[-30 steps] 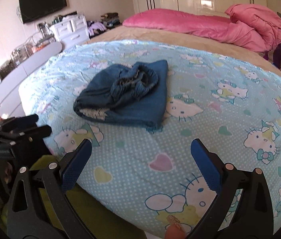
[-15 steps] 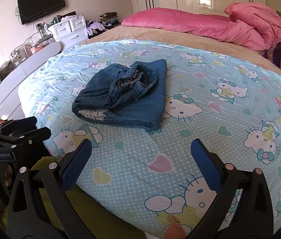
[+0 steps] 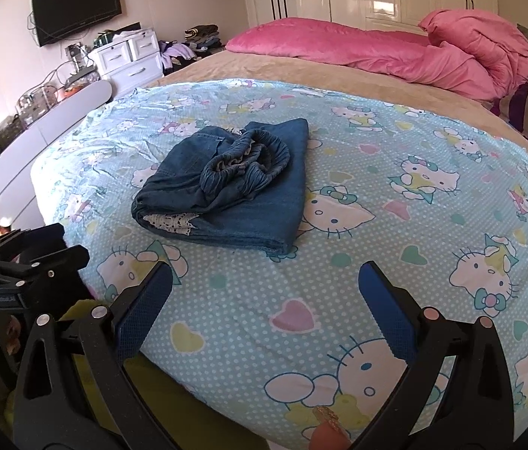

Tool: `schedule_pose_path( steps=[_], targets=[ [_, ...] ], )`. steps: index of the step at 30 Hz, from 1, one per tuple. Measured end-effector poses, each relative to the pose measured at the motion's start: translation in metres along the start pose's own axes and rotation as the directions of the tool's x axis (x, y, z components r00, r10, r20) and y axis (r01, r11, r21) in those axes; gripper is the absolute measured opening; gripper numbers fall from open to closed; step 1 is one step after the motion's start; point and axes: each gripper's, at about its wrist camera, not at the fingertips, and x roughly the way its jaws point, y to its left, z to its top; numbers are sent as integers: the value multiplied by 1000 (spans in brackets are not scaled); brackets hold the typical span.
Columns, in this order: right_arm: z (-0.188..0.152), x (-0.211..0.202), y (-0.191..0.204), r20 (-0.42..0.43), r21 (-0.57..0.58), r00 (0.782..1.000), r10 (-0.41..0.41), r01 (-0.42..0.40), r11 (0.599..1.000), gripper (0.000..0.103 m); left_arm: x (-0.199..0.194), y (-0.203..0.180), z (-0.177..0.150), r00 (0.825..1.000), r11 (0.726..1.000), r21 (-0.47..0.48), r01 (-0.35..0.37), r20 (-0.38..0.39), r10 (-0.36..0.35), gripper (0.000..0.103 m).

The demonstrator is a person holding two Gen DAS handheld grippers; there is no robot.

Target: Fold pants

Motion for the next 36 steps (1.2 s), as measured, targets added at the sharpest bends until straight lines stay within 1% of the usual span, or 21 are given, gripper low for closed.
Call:
schedule_pose_path(
  steps=[6,19,30,36],
  targets=[
    [0,1,1,-1,-3,1000,4,-4,1000,94,-2,-1,0,1000,1000,1,9,5,-9,99],
    [0,2,1,-2,-2,1000,2,-2,1000,94,-3,-5,0,1000,1000,19,6,8,-6,99],
    [-1,2,1,-4,-8,1000,-1,1,1000,94,-1,-4,-1,1000,1000,13,21,4,-21,99],
    [-1,1,0,-2,-6,1000,-4,4,1000,94,-1,-5,0,1000,1000,18,17,2,-17,99]
  ],
)
